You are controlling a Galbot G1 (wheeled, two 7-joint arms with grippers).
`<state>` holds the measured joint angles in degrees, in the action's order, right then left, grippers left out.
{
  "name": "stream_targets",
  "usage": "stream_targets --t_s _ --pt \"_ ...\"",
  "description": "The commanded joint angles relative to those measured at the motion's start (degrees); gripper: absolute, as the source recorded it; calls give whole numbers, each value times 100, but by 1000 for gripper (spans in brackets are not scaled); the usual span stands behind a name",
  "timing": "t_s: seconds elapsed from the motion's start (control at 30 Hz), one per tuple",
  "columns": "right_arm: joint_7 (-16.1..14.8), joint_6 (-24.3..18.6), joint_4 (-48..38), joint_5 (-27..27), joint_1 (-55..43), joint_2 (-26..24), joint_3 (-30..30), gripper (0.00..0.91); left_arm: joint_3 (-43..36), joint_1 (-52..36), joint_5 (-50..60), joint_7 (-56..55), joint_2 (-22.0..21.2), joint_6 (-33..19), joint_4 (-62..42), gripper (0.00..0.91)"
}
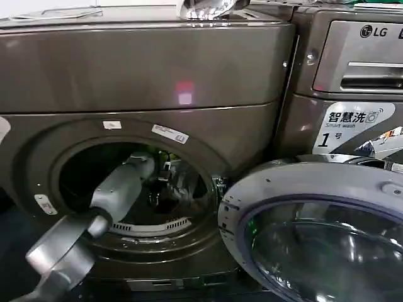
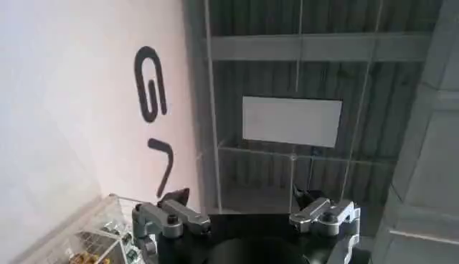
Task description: Grasp the clothes from the dryer.
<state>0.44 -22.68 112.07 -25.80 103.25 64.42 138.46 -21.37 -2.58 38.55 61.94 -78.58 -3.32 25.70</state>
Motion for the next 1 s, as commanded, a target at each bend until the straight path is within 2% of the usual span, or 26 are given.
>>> stream_targets --t_s 0.03,1.0 --pt "0 -1 11 -1 7 -4 -1 907 55 72 4 -79 13 -135 12 0" --pt "63 22 57 42 -63 -1 -77 907 58 17 35 -188 9 -231 19 0"
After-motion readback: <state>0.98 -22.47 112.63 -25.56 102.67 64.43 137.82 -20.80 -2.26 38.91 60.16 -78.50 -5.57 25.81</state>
